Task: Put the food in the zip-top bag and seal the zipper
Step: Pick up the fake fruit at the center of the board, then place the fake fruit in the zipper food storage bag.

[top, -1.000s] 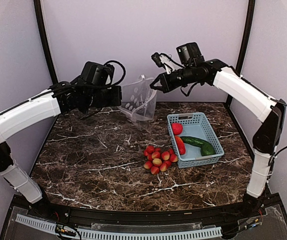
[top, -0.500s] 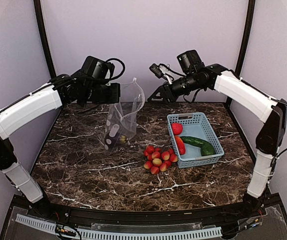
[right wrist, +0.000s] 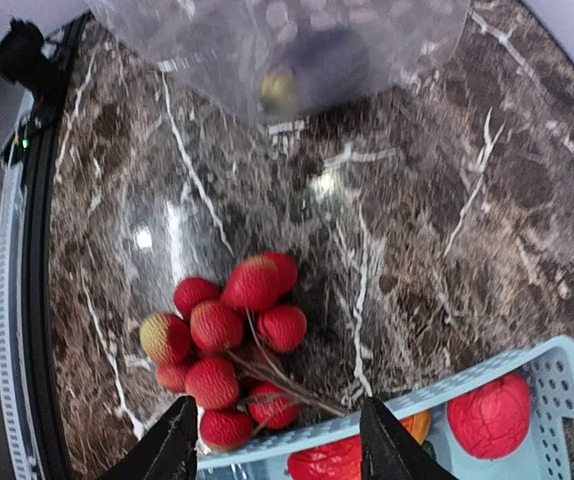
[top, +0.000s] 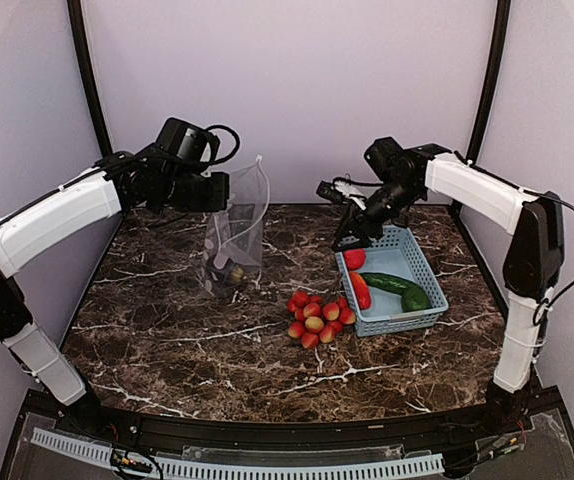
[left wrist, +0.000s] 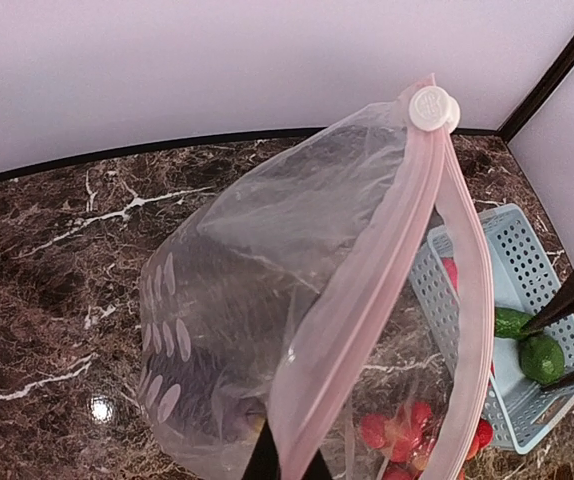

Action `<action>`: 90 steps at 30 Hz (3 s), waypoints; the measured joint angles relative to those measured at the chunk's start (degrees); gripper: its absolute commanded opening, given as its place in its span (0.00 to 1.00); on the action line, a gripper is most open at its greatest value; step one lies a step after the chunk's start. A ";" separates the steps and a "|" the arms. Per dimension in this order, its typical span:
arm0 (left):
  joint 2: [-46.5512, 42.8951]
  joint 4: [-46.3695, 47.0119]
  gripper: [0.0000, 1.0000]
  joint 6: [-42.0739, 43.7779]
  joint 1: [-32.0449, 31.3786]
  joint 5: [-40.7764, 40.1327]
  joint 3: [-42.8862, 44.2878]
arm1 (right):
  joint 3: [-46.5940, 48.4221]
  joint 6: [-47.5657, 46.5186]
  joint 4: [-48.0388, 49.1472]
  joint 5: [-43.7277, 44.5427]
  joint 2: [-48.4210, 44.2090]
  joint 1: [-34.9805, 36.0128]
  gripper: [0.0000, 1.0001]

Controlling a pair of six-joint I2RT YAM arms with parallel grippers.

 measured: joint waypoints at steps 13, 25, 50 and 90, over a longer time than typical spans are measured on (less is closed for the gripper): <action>-2.14 4.26 0.01 -0.68 0.17 4.44 -6.91 | 6.80 -20.85 -9.92 9.84 10.60 -1.29 0.56; -6.25 6.60 0.01 -2.78 0.22 5.07 -10.40 | 12.72 -32.22 -15.69 12.02 19.23 -0.11 0.54; -9.51 9.33 0.01 -3.45 0.22 3.61 -12.55 | 17.68 -33.59 -17.90 15.19 19.17 2.56 0.00; -3.50 13.92 0.01 -4.61 0.37 4.92 -11.63 | 33.29 0.13 -1.22 -20.44 -2.01 0.50 0.00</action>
